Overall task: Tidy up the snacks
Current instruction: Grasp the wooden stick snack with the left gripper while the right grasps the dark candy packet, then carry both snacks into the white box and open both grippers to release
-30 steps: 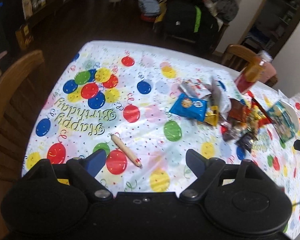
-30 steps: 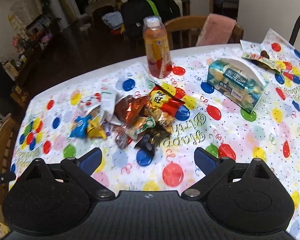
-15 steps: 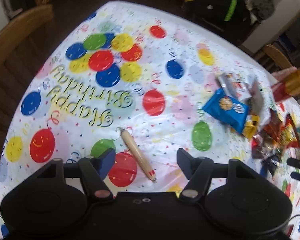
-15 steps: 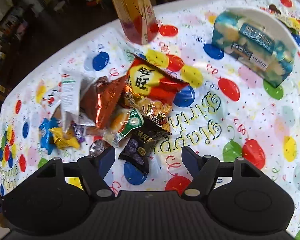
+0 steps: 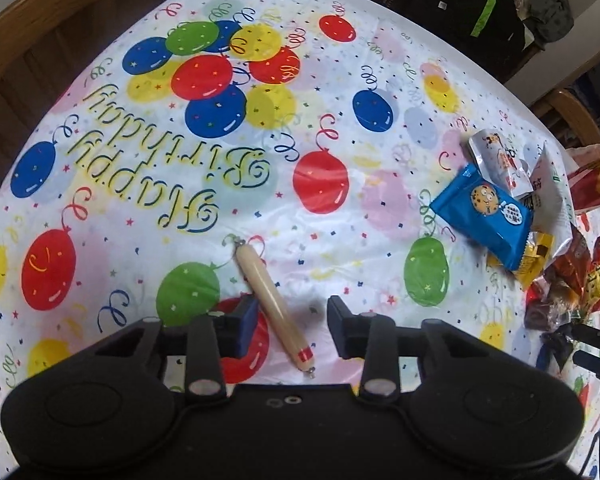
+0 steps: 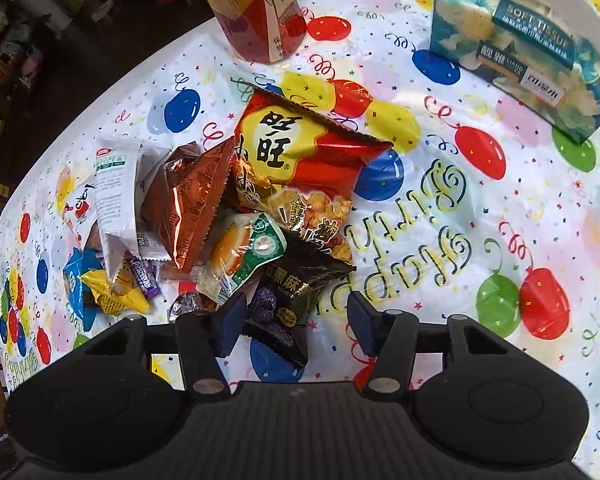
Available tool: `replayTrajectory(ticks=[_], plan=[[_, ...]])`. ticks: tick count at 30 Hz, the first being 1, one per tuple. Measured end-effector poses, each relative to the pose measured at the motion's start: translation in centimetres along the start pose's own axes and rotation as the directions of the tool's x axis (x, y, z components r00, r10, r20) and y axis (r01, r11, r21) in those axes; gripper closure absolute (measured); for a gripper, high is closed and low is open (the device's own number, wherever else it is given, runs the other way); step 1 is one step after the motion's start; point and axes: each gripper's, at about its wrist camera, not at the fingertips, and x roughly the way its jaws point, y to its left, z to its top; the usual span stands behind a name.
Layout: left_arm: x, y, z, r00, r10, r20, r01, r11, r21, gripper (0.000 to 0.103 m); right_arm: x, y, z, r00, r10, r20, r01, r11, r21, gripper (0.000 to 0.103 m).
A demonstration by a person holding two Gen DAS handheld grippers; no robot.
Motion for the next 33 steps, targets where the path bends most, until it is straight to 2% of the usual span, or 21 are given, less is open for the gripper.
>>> replayTrajectory(ticks=[3,5,8,11,20,33], plan=[[0.0,0.0,0.0,1.0,0.005,0.006,-0.005,1.0,-0.004,0.077,0.6,0.0,0.0,1.0,-0.003,-0.001,0.003,1.0,0.01,0.055],[0.0,0.0,0.0,1.0,0.015,0.012,-0.015,1.0,-0.004,0.083,0.9,-0.2,-0.1,1.0,0.009,0.0,-0.009,1.0,0.023,0.063],[0.0,0.3,-0.1,1.0,0.018,0.015,-0.018,1.0,-0.008,0.088,0.8,-0.2,-0.2,0.999,0.033,0.006,-0.034,0.999,0.036,0.073],[-0.1,0.6,-0.1,1.0,0.016,0.023,-0.016,1.0,-0.014,0.092,0.5,0.1,-0.3,1.0,0.026,0.012,-0.027,0.999,0.022,0.078],[-0.9,0.9,-0.3,0.999,0.009,0.041,-0.009,1.0,0.007,0.095,-1.4,-0.4,-1.1,0.998,0.056,0.028,-0.056,0.998,0.008,0.081],[-4.7,0.8,-1.9,0.998,-0.043,0.053,0.04,0.997,0.065,0.095,-8.4,-0.2,-4.3,0.987,0.142,0.07,-0.135,0.986,-0.096,0.081]])
